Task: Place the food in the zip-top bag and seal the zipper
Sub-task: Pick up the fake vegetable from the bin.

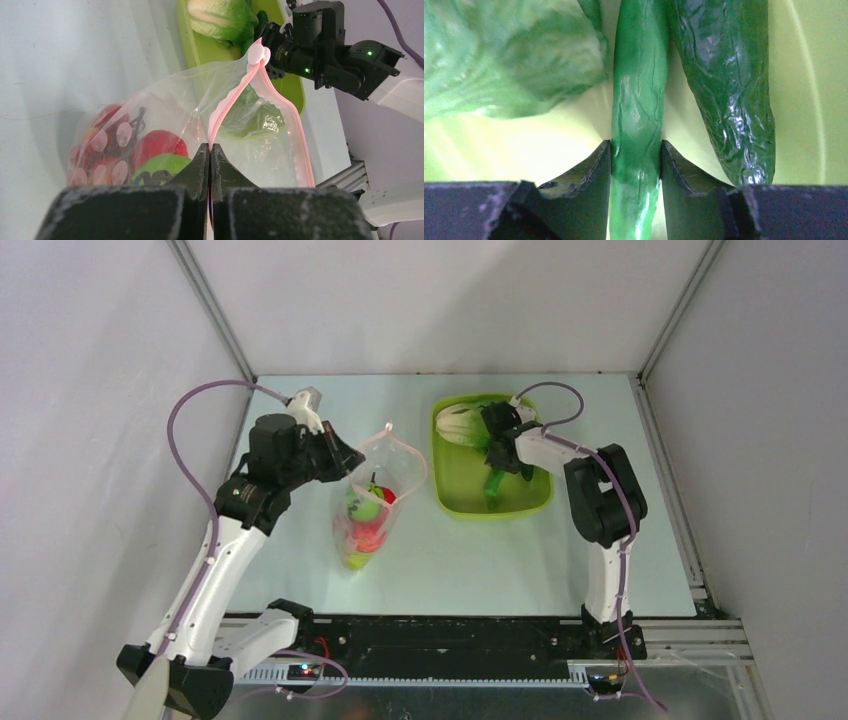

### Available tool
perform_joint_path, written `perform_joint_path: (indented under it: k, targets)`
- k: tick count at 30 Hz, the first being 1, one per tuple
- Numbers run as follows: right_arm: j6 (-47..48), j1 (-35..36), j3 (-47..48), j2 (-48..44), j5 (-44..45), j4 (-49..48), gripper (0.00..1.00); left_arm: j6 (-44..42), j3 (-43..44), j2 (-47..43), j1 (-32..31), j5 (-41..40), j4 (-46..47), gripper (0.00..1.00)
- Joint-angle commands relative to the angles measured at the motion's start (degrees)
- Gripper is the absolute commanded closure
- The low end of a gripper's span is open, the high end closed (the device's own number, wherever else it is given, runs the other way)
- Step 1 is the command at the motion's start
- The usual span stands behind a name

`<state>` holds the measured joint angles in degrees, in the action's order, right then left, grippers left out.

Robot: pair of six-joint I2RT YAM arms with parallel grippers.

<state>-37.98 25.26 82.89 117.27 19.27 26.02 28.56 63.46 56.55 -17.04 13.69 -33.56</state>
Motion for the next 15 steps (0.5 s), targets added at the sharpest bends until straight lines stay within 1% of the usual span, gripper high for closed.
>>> perform_joint_path:
  k: [1,4,8,11,15]
  targets:
    - [-0.65,0.12,-2.92,-8.12,2.24,-0.48,0.84,0.41,-0.05,-1.61,-0.17,-0.65,0.89,1.0]
    - [0.2,0.86,-4.04,-12.48,4.03,-0.38,0.85,0.45,-0.05,-1.72,-0.19,-0.7,0.87,1.0]
    - [1.68,2.13,-6.97,-20.93,4.25,-2.92,0.86,0.46,-0.17,-2.04,-0.24,-0.61,0.95,1.0]
    - [2.13,3.08,-9.05,-25.27,5.77,-3.57,0.86,0.45,-0.19,-2.13,-0.25,-0.41,0.94,1.0]
    - [4.24,4.72,-12.13,-32.0,6.14,-6.95,0.86,0.4,-0.07,-2.06,-0.19,0.18,0.9,1.0]
